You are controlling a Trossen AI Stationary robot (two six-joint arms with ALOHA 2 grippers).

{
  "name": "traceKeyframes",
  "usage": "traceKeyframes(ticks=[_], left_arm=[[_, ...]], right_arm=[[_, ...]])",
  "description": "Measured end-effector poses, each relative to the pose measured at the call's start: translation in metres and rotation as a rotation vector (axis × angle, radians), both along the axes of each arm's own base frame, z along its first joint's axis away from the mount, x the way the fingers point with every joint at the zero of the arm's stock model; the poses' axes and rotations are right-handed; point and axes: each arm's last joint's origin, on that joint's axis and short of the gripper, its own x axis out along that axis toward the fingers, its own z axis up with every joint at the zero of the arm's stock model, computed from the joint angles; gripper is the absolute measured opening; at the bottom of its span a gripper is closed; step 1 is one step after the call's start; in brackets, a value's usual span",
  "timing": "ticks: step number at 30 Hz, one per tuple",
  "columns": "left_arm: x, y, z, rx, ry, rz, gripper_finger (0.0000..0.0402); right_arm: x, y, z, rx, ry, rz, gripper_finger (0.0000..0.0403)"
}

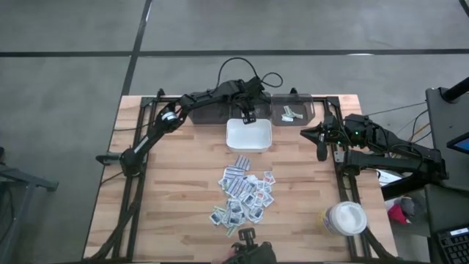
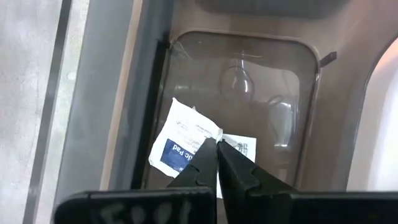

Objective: Pick & Place First Aid Supplies
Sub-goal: Put the blue alcohol pad into the middle gray bin

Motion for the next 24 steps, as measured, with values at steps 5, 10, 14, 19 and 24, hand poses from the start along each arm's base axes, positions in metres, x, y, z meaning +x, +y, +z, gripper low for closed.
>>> traceKeyframes(ticks=[5,10,14,19,24], left_arm=[[0.000,0.000,0.000,0.001,-0.001,0.000,0.0063],[-0.007,-0.005,0.025,0.036,0.046,0.038,0.0110],[-0.025,-0.027,0.070,0.024,0.006,0.091,0.0119],[-0.046,-0.064,0.108,-0.088,-0.060,0.212,0.0119],[-0.059,-0.109,0.131,-0.191,-0.138,0.289,0.0119]], right_arm=[[0.000,0.000,0.000,0.000,0.000,0.000,0.0038],[0.000,0.000,0.000,0.000,0.000,0.000,0.0038],[0.000,0.000,0.000,0.000,0.000,0.001,0.0038],[0.000,0.000,0.000,-0.004,0.001,0.001,0.0038],[0.000,0.000,0.000,-0.003,0.001,0.003,0.0038]])
